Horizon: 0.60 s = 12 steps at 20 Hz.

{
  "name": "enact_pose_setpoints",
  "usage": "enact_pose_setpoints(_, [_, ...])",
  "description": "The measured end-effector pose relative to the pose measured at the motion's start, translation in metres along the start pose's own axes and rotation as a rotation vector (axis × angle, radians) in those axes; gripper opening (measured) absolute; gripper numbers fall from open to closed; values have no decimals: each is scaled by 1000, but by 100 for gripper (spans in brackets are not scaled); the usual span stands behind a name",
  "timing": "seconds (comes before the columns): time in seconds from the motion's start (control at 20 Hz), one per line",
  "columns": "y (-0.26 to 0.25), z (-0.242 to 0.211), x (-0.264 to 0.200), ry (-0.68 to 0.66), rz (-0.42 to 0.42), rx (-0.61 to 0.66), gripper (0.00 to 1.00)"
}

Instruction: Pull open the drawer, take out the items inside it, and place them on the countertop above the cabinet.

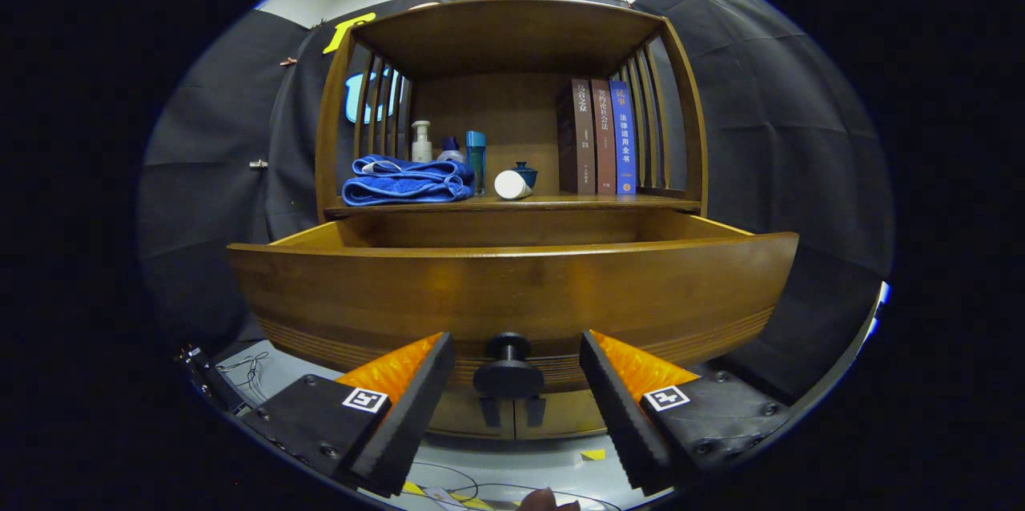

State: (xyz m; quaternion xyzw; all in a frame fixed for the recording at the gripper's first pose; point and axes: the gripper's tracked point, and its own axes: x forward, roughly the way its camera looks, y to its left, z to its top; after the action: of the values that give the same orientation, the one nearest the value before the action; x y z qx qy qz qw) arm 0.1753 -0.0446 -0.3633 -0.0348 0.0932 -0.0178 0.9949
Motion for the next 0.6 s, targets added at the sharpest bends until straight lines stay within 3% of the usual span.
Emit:
enact_pose_setpoints(0.3, [3, 6, 3, -20, 1, -33, 100])
enact_pose_setpoints(0.6, [3, 19, 44, -21, 1, -29, 100])
